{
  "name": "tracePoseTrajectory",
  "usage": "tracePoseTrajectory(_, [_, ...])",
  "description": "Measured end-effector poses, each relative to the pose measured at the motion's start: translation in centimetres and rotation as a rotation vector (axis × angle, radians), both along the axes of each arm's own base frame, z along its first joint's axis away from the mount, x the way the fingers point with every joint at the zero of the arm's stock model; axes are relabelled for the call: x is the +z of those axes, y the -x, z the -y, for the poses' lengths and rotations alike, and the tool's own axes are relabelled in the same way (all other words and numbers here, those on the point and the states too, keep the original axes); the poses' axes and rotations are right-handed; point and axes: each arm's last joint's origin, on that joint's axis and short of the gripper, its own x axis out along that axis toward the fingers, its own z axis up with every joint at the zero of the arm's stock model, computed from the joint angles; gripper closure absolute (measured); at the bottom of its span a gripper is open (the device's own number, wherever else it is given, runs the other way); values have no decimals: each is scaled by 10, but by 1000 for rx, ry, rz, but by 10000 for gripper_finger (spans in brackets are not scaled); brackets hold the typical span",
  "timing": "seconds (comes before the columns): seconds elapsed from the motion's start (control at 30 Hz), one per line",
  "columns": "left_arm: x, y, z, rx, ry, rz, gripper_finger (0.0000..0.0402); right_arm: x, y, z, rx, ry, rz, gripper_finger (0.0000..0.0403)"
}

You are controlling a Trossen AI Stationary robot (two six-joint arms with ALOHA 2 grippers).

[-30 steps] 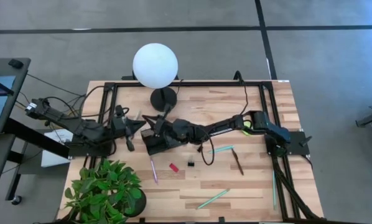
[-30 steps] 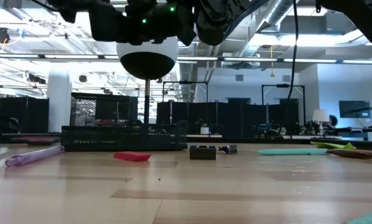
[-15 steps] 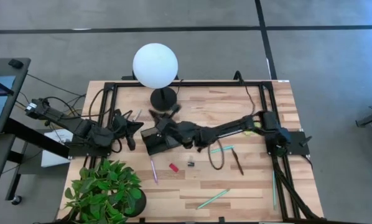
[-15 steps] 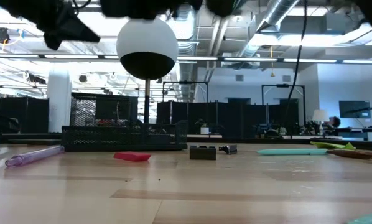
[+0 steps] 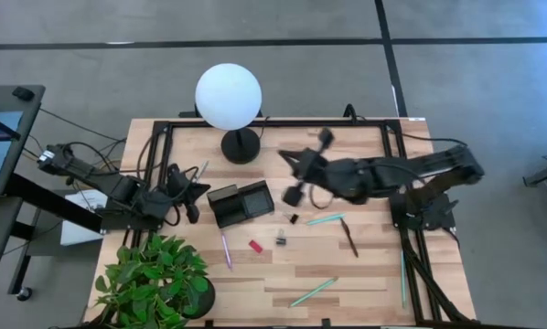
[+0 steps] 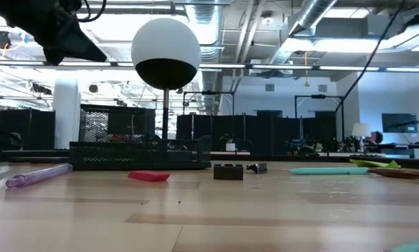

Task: Pick and place office supplies into organizer
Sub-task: Put the black scissors into the black desk organizer

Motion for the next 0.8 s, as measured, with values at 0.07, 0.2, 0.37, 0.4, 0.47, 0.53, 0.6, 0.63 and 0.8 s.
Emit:
tracePoseTrajectory(0.07, [-3,2,1,-8,19,-24,401,-5,18,0,11,-104,-73,403])
tracePoseTrajectory(0.2, [-14,10,1,21,149,-95,401,-30,35,-3,-66,-242,-246,403])
tracePoseTrajectory(0.37, [-27,22,-4,133,192,-222,401,-74,33,-15,-199,-201,-330,403])
tracePoseTrajectory(0.4, [-29,24,-5,146,196,-245,401,-80,32,-16,-202,-197,-341,403])
tracePoseTrajectory(0.47, [-32,27,-6,149,217,-304,401,-93,29,-20,-209,-192,-364,403])
tracePoseTrajectory(0.53, [-36,29,-5,134,232,-376,401,-101,26,-23,-212,-183,-379,403])
tracePoseTrajectory(0.6, [-40,29,-3,118,253,-445,396,-106,22,-24,-215,-177,-389,403])
tracePoseTrajectory(0.63, [-42,29,-3,112,261,-479,391,-108,20,-25,-216,-176,-391,403])
tracePoseTrajectory(0.8, [-52,22,2,113,257,-598,345,-116,11,-25,-223,-180,-386,403])
